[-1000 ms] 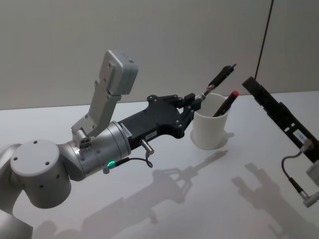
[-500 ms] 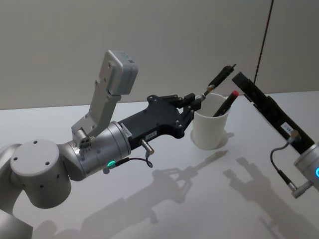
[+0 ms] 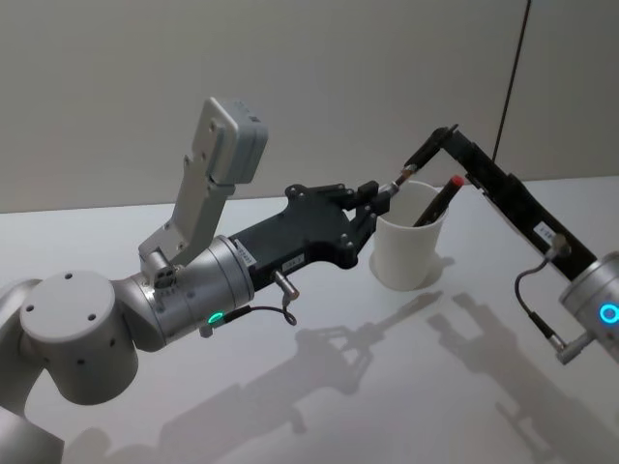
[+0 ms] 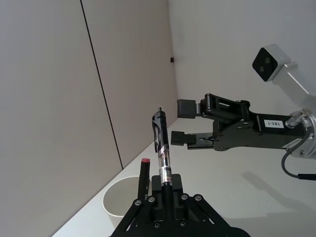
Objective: Place the pen into the pen holder.
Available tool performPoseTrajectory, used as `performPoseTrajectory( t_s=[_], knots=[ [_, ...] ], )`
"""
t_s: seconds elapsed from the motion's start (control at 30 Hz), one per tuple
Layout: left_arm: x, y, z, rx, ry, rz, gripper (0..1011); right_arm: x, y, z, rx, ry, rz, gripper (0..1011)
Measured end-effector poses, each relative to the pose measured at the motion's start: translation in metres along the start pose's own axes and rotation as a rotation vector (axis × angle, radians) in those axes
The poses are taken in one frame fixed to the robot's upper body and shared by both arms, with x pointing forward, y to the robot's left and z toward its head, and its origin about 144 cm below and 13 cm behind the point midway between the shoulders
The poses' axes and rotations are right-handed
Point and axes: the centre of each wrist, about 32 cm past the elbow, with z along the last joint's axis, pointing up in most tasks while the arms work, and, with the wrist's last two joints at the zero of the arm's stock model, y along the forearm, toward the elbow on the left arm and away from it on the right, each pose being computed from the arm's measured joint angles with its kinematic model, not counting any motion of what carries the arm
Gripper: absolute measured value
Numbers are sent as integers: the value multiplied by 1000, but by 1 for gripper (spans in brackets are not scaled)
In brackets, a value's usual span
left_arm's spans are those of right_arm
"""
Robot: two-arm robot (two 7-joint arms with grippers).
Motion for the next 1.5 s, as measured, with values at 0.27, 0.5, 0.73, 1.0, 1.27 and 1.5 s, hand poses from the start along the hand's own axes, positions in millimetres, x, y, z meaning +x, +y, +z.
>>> performPoseTrajectory(
  t_s=[0.27,0.5,0.73,1.0,1.27,1.5],
  knots=[
    [0,0,0,0,0,0,116,4,8,3,-20,5,9,1002],
    [0,0,0,0,0,0,116,7,15,7,-51,7,30,1002],
    [0,0,0,0,0,0,116,9,21,9,-78,9,45,1002],
    [0,0,0,0,0,0,116,9,27,11,-99,13,57,1002],
    [0,0,0,0,0,0,115,8,33,11,-110,18,67,1002],
    [0,0,0,0,0,0,114,5,35,11,-116,27,75,1002]
  ],
)
